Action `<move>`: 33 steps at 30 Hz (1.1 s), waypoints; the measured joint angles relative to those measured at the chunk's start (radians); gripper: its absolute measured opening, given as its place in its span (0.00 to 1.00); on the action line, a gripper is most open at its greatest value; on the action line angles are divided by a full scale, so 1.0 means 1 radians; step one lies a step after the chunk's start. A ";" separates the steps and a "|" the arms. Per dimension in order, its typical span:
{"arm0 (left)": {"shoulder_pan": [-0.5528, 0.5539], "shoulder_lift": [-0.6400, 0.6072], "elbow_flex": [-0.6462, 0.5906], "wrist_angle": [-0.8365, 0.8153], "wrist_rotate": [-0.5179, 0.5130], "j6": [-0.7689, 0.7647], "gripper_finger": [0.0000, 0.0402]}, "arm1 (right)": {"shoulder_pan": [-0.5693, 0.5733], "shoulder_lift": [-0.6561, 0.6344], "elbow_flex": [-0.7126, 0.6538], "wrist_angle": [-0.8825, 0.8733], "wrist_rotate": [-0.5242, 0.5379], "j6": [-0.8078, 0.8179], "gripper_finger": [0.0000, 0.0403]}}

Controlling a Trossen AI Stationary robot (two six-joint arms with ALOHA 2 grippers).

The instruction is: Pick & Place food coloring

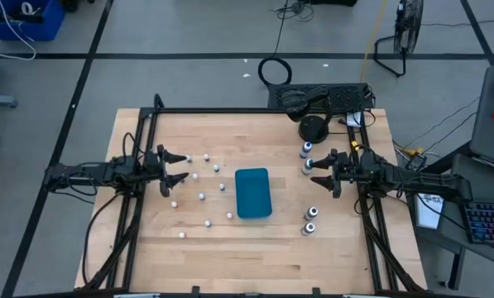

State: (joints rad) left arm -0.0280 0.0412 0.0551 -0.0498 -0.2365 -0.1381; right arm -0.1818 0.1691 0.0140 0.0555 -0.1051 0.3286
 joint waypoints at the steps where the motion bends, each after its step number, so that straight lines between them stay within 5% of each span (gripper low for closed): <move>1: 0.000 0.000 0.000 0.000 0.000 0.000 0.77 | 0.000 0.000 0.000 0.000 0.000 0.000 0.70; 33: 0.000 0.000 0.000 0.000 0.000 0.000 0.77 | 0.000 0.000 0.000 0.061 0.002 0.000 0.70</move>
State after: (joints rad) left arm -0.0280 0.0410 0.0554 -0.0498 -0.2366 -0.1379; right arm -0.1814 0.1692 0.0143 0.1163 -0.1026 0.3288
